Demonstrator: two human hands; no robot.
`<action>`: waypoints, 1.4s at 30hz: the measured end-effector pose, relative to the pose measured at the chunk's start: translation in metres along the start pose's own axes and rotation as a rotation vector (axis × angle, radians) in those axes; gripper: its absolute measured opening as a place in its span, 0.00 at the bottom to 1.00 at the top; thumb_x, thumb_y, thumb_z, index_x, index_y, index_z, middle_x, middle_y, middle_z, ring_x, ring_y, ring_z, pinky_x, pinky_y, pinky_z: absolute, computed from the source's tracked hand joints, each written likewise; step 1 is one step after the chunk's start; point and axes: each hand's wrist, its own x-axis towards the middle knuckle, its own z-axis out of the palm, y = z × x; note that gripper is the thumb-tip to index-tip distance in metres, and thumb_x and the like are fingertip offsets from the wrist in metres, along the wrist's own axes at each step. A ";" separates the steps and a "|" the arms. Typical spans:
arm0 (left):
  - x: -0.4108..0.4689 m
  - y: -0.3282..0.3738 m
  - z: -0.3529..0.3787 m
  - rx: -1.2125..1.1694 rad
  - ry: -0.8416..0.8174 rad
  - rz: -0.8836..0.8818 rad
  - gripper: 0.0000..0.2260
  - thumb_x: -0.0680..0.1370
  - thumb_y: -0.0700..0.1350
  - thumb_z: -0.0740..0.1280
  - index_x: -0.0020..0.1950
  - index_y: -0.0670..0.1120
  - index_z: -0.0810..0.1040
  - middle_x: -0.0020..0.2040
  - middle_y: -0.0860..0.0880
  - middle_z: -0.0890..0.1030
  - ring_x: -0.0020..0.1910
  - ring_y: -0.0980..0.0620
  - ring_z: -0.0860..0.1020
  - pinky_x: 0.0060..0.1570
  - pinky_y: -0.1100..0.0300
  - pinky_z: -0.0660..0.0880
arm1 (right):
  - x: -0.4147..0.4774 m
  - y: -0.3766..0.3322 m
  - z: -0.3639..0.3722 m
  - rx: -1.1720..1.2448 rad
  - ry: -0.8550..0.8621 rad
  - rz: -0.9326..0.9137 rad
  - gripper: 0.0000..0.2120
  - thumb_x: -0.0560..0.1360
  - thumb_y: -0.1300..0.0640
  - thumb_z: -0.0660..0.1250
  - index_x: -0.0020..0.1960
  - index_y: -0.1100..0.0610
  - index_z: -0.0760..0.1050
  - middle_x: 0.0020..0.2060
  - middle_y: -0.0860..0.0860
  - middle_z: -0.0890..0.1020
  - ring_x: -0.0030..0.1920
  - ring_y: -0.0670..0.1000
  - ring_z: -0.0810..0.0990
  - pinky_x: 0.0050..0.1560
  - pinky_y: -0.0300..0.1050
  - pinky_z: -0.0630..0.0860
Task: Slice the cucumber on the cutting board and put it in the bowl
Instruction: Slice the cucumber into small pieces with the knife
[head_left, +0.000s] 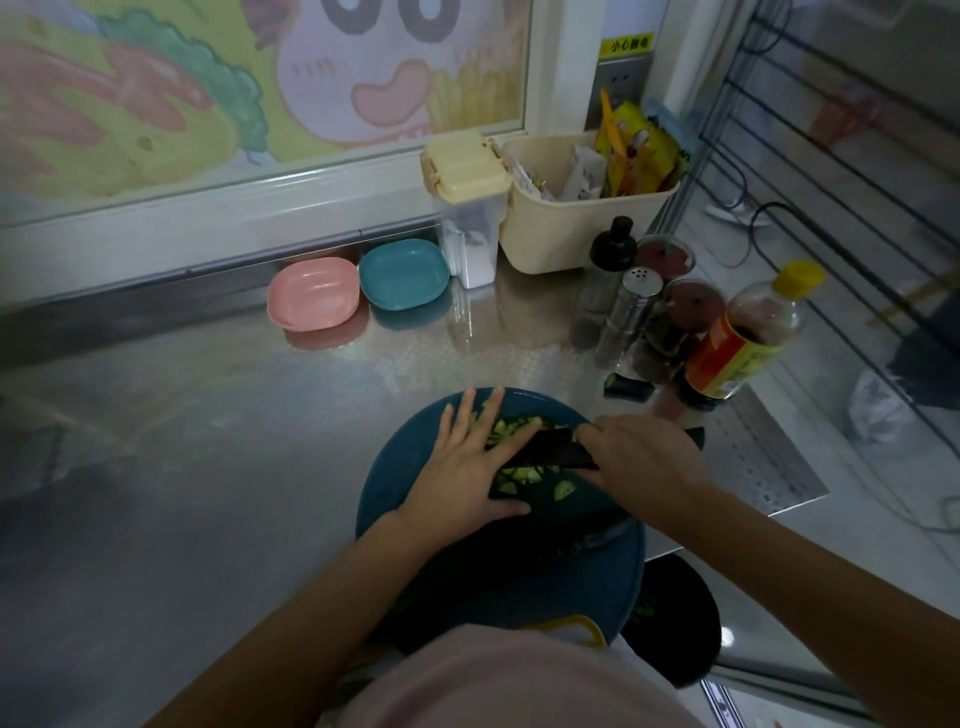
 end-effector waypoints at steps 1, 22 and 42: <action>0.001 -0.005 0.001 0.003 0.008 -0.006 0.40 0.71 0.66 0.64 0.72 0.64 0.40 0.74 0.48 0.31 0.69 0.45 0.25 0.64 0.53 0.23 | -0.002 0.003 0.000 0.001 0.015 0.003 0.14 0.78 0.43 0.60 0.53 0.53 0.73 0.46 0.49 0.79 0.45 0.51 0.80 0.37 0.43 0.69; 0.025 0.005 0.010 -0.225 0.252 0.054 0.23 0.74 0.55 0.68 0.64 0.43 0.76 0.71 0.41 0.68 0.71 0.40 0.63 0.71 0.52 0.50 | -0.070 0.047 0.035 0.758 -0.013 0.632 0.20 0.73 0.43 0.67 0.30 0.57 0.73 0.23 0.50 0.71 0.25 0.48 0.69 0.29 0.41 0.62; 0.080 -0.013 0.004 0.002 -0.105 0.284 0.10 0.72 0.49 0.68 0.50 0.46 0.75 0.51 0.47 0.73 0.52 0.49 0.69 0.47 0.63 0.60 | -0.053 0.055 0.058 0.869 -0.076 0.763 0.16 0.75 0.42 0.64 0.42 0.55 0.79 0.31 0.51 0.80 0.32 0.48 0.79 0.36 0.43 0.76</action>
